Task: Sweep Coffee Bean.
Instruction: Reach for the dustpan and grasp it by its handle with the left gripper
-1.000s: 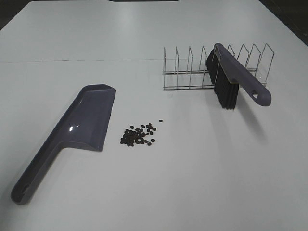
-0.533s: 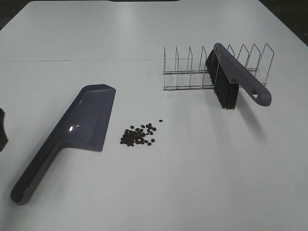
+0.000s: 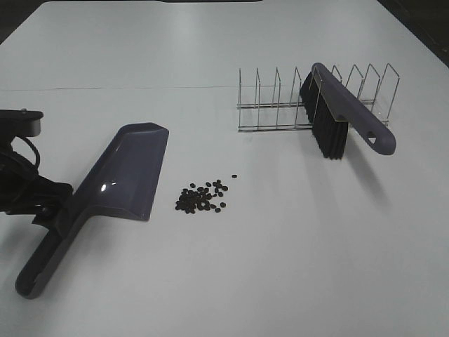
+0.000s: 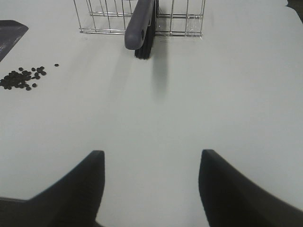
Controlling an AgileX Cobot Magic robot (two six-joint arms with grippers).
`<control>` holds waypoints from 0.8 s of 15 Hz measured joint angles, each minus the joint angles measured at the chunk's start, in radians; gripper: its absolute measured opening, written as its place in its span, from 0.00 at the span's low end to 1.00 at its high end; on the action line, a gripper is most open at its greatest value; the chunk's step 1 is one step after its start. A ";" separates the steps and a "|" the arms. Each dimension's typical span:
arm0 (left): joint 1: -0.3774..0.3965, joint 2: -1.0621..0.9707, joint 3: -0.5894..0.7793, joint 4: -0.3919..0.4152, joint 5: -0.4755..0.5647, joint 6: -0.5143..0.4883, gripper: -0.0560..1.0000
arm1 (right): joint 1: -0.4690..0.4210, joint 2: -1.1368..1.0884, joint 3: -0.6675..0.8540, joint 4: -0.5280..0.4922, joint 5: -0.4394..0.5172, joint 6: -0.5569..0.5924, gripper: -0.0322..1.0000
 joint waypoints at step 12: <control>-0.044 0.265 -0.135 0.040 -0.092 -0.001 0.73 | 0.000 0.000 0.000 0.000 0.000 0.000 0.56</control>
